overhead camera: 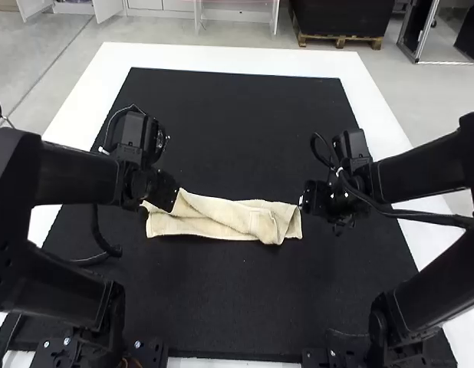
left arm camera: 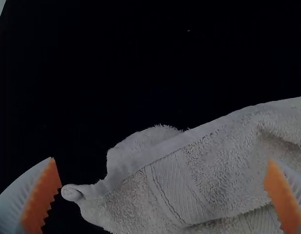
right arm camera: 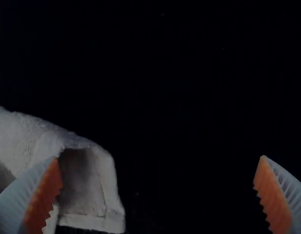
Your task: Fold the towel.
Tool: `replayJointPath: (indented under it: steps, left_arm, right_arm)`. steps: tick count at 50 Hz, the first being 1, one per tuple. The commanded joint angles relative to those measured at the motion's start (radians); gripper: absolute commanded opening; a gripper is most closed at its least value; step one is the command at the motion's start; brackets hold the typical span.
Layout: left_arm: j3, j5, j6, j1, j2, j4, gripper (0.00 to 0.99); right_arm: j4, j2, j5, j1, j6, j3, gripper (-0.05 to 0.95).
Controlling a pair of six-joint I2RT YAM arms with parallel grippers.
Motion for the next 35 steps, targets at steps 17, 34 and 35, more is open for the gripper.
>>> replayJointPath:
  steps: [17,34,35]
  left_arm:
    - [0.002,-0.019,-0.007,0.019,-0.035,0.017,0.972]
    - [0.007,-0.022,-0.005,0.027,-0.035,0.017,0.972]
    - [0.007,-0.022,-0.005,0.027,-0.035,0.017,0.972]
  right_arm:
    - [0.042,-0.021,-0.279,0.005,0.057,0.03,0.88]
    - [0.042,0.002,-0.379,0.005,0.071,0.021,0.78]
    - [0.041,0.003,-0.403,0.005,0.082,0.021,0.77]
